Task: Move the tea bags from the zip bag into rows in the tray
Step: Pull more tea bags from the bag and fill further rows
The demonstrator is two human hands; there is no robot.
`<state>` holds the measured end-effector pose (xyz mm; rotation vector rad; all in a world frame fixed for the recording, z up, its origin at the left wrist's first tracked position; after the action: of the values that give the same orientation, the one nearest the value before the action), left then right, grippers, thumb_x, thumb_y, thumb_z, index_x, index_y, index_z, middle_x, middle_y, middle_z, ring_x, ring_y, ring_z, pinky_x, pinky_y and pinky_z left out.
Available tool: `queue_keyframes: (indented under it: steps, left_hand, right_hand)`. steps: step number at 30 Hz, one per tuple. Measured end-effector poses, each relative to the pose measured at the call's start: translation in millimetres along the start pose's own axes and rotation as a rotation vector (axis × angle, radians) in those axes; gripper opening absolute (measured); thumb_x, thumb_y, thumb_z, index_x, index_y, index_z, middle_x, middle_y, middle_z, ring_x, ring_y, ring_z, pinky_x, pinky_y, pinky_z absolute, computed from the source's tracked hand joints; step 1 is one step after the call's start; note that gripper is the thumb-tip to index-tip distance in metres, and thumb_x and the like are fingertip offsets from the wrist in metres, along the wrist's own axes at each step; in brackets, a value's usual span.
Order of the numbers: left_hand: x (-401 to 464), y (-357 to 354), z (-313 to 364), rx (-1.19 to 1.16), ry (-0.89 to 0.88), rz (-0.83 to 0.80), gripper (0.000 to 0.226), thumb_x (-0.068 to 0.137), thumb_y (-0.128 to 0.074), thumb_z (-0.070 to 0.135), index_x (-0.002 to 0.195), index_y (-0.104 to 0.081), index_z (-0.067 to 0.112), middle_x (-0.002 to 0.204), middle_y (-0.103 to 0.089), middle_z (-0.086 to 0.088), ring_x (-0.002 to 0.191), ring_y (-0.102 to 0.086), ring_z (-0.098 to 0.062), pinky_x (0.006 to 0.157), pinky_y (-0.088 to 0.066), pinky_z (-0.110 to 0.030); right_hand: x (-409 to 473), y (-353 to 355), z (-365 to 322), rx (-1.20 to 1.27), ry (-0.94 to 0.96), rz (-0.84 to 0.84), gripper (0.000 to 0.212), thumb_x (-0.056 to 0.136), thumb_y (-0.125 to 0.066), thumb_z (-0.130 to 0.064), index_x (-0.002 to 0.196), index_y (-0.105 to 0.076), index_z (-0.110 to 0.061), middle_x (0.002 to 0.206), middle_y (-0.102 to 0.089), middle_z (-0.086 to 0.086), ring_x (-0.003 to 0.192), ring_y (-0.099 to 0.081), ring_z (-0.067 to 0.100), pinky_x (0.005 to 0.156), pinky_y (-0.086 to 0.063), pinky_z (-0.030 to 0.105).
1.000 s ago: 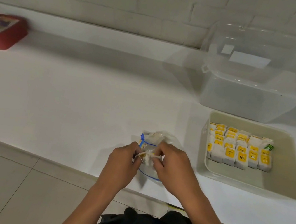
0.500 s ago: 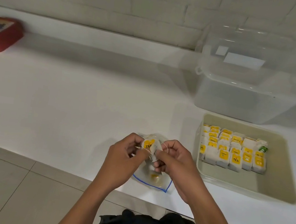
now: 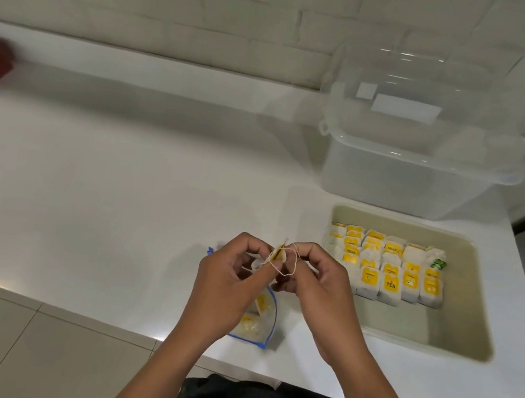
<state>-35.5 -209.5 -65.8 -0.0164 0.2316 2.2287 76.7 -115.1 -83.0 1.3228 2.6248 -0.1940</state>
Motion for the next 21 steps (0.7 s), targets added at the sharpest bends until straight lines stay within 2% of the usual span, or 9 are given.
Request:
queue_keyframes:
  steps: [2, 6, 9, 12, 16, 18, 21]
  left_hand:
    - [5.1, -10.8, 2.0, 0.013, -0.016, -0.021, 0.020, 0.086, -0.076, 0.043, 0.092, -0.070, 0.025, 0.083, -0.073, -0.001, 0.078, -0.066, -0.038, 0.072, -0.056, -0.058]
    - [14.2, -38.3, 10.8, -0.012, -0.048, -0.092, 0.007, 0.087, -0.077, 0.027, 0.087, -0.070, 0.027, 0.086, -0.074, 0.002, 0.082, -0.071, -0.025, 0.080, -0.058, -0.050]
    - [23.3, -58.1, 12.7, -0.039, -0.047, -0.112, 0.011, 0.088, -0.076, 0.019, 0.086, -0.067, 0.024, 0.080, -0.071, 0.000, 0.076, -0.068, -0.021, 0.071, -0.057, -0.039]
    - [31.3, -76.8, 15.3, -0.099, -0.036, -0.124, 0.006, 0.091, -0.070, 0.013, 0.090, -0.065, 0.012, 0.078, -0.072, -0.002, 0.071, -0.067, -0.015, 0.065, -0.053, -0.028]
    - [34.3, -100.2, 15.2, -0.199, 0.012, -0.152, 0.009, 0.096, -0.064, 0.012, 0.097, -0.063, 0.003, 0.083, -0.073, -0.007, 0.071, -0.069, -0.019, 0.063, -0.054, -0.027]
    - [35.5, -109.9, 13.6, -0.227, 0.040, -0.160, 0.012, 0.096, -0.064, 0.014, 0.099, -0.063, 0.002, 0.087, -0.074, -0.009, 0.073, -0.070, -0.021, 0.063, -0.053, -0.028]
    - [39.0, -121.5, 11.7, -0.192, 0.037, -0.160, 0.008, 0.095, -0.066, 0.013, 0.094, -0.064, 0.006, 0.085, -0.071, -0.007, 0.071, -0.068, -0.016, 0.061, -0.052, -0.025]
  right_hand:
    - [0.5, 12.2, -2.9, 0.065, -0.010, 0.022, 0.020, 0.100, -0.054, -0.013, 0.090, -0.071, -0.011, 0.086, -0.072, 0.013, 0.080, -0.070, 0.028, 0.074, -0.058, 0.038]
    - [-1.1, 37.7, -13.0, 0.090, 0.028, 0.035, 0.021, 0.095, -0.066, -0.027, 0.090, -0.066, -0.006, 0.085, -0.071, 0.011, 0.081, -0.069, 0.027, 0.073, -0.059, 0.037]
    - [-1.0, 58.5, -19.2, 0.082, 0.057, 0.066, 0.014, 0.094, -0.068, -0.014, 0.090, -0.062, -0.002, 0.087, -0.072, 0.013, 0.075, -0.068, 0.023, 0.070, -0.058, 0.036]
    - [0.1, 80.6, -19.9, 0.094, 0.050, 0.080, 0.008, 0.095, -0.063, -0.007, 0.088, -0.063, -0.006, 0.084, -0.071, 0.012, 0.073, -0.067, 0.028, 0.077, -0.058, 0.042]
    - [1.9, 108.3, -17.6, 0.149, -0.008, 0.116, 0.019, 0.095, -0.056, 0.003, 0.080, -0.060, -0.009, 0.075, -0.066, 0.011, 0.069, -0.067, 0.030, 0.072, -0.056, 0.036]
    - [2.7, 120.5, -16.5, 0.159, -0.032, 0.125, 0.018, 0.095, -0.054, 0.005, 0.081, -0.059, -0.006, 0.075, -0.066, 0.011, 0.069, -0.067, 0.029, 0.072, -0.057, 0.039]
    - [3.5, 142.8, -17.1, 0.038, -0.040, 0.143, 0.015, 0.093, -0.058, 0.002, 0.082, -0.062, -0.007, 0.077, -0.066, 0.005, 0.070, -0.067, 0.023, 0.069, -0.057, 0.041]
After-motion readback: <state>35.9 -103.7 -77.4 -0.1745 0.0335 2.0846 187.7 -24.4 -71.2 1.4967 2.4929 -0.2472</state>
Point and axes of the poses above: each hand's wrist, its own x-axis towards the middle knuckle, its own y-axis out of the back of the hand, z = x × y, the point moved 8 cm from there along x, towards the middle knuckle
